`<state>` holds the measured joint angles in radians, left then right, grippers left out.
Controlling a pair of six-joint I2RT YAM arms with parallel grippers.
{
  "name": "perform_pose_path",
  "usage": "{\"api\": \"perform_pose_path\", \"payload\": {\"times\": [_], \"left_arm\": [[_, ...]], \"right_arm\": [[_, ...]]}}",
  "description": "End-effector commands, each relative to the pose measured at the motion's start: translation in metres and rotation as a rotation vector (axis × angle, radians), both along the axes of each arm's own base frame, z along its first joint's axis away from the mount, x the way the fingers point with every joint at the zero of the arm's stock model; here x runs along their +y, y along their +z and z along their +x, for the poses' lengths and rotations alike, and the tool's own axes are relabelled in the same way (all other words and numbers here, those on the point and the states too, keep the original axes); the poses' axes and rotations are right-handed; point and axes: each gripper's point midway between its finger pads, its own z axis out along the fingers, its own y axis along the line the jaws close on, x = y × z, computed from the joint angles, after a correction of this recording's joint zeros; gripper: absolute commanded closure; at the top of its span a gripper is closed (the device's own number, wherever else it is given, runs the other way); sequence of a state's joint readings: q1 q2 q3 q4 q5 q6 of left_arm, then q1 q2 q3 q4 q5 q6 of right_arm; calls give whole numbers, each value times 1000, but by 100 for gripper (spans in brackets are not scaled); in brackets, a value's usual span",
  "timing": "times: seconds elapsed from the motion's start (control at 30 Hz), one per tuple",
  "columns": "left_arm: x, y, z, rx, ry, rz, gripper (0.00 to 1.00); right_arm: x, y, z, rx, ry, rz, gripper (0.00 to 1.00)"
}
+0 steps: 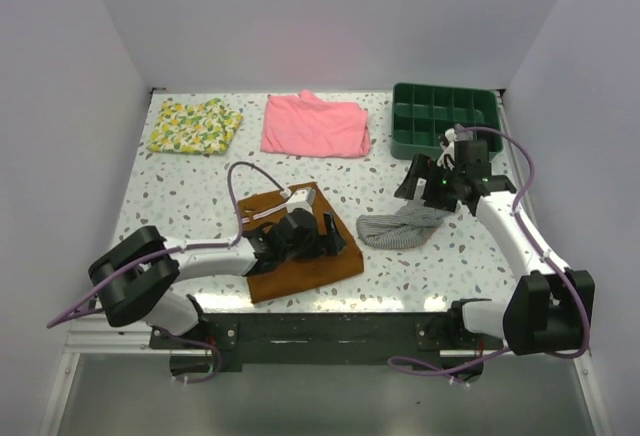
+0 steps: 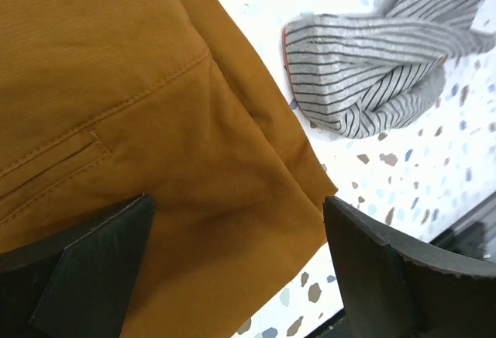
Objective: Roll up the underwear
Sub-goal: Move the underwear to the corner of the board.
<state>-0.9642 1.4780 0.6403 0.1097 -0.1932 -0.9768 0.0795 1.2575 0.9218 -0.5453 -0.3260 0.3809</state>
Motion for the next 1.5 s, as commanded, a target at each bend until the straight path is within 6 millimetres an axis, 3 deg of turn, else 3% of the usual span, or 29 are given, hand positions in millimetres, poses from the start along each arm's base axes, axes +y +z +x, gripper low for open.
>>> {"api": "perform_pose_path", "payload": {"times": [0.0,0.2,0.57,0.83,1.07,1.47], "left_arm": [[99,-70,-19,159,215,224,1],[130,-65,-14,183,337,202,1],[183,-44,14,177,529,124,0],[215,-44,26,199,636,82,0],[256,-33,41,170,725,65,0],[325,-36,40,188,878,97,0]], "right_arm": [[10,16,7,-30,46,36,5],[14,21,10,-29,54,63,5],[26,23,5,-28,77,86,5],[35,28,4,-36,95,89,5],[40,25,4,-24,105,81,5],[57,18,5,-3,144,70,5]]}}
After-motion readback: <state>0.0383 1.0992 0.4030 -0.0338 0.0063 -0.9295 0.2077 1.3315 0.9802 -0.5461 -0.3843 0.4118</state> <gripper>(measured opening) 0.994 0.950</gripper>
